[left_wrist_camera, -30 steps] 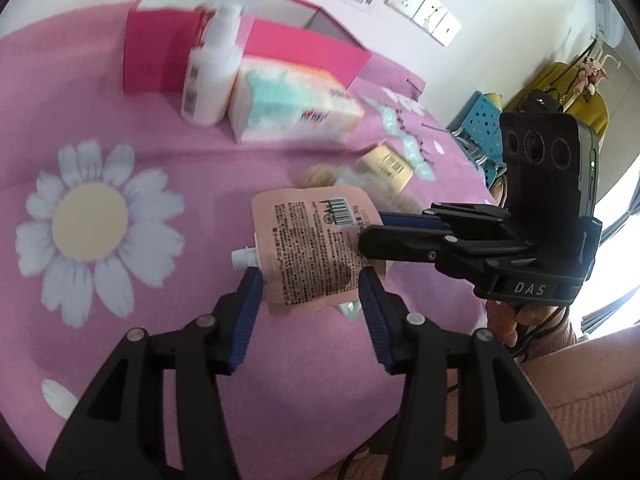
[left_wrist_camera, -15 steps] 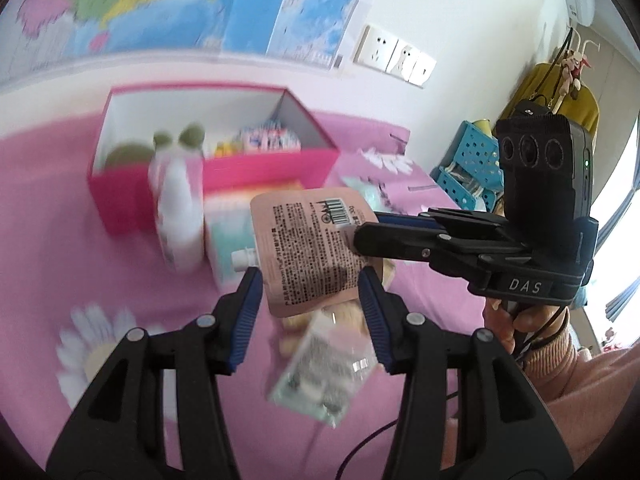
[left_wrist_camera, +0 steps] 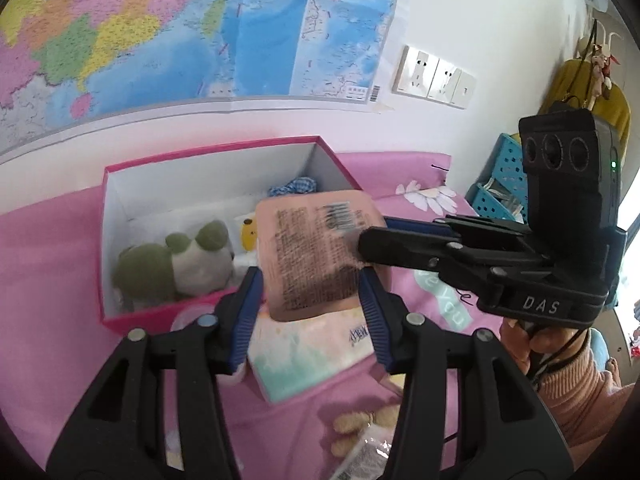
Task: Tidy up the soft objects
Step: 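Carry the peach squeeze pouch over the pink box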
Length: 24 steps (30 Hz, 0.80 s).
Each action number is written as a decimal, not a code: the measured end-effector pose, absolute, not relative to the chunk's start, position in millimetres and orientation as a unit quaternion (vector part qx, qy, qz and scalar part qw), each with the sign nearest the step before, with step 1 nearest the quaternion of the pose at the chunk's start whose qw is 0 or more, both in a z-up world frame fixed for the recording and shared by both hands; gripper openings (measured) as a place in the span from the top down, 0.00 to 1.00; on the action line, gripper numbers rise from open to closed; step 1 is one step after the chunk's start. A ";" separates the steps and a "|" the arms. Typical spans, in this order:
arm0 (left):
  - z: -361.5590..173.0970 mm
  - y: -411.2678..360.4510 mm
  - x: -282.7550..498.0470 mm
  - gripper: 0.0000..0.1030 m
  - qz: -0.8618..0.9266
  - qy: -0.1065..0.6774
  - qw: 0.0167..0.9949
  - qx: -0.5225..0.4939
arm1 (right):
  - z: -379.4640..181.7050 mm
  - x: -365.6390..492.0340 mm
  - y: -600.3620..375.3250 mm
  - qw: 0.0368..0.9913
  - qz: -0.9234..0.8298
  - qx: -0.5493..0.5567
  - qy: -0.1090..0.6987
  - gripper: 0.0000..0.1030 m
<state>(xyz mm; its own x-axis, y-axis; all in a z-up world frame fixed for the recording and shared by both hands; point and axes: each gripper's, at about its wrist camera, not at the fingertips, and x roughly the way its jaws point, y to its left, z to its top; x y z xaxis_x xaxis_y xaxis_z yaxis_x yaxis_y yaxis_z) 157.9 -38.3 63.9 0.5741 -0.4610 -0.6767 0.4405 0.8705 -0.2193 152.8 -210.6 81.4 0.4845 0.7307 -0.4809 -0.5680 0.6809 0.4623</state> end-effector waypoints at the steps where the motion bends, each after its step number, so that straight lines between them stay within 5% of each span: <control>1: 63.8 -39.8 161.4 0.53 -0.258 0.389 0.884 -0.016 | 81.3 157.2 -211.8 0.853 0.380 0.122 0.337 0.87; 11: 49.3 -49.0 179.4 0.55 -0.225 0.397 0.890 0.016 | 59.8 199.5 -206.3 0.849 0.361 0.135 0.360 0.90; 13: 52.4 -46.5 171.9 0.55 -0.231 0.385 0.893 0.019 | 55.8 194.2 -211.3 0.846 0.363 0.138 0.364 0.88; 18: 57.3 -37.2 146.2 0.55 -0.231 0.364 0.902 0.018 | 45.5 175.5 -209.5 0.835 0.376 0.117 0.384 0.62; 24: 51.4 -31.3 124.7 0.55 -0.231 0.365 0.902 0.019 | 26.6 168.4 -202.4 0.828 0.375 0.110 0.401 0.62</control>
<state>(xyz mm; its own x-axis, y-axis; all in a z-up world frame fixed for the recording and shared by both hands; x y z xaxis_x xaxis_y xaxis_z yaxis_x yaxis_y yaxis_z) 124.7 -31.3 51.4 0.6275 -0.4021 -0.6668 0.4304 0.8928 -0.1333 168.4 -202.4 26.6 0.3966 0.7093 -0.5827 -0.5328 0.6948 0.4831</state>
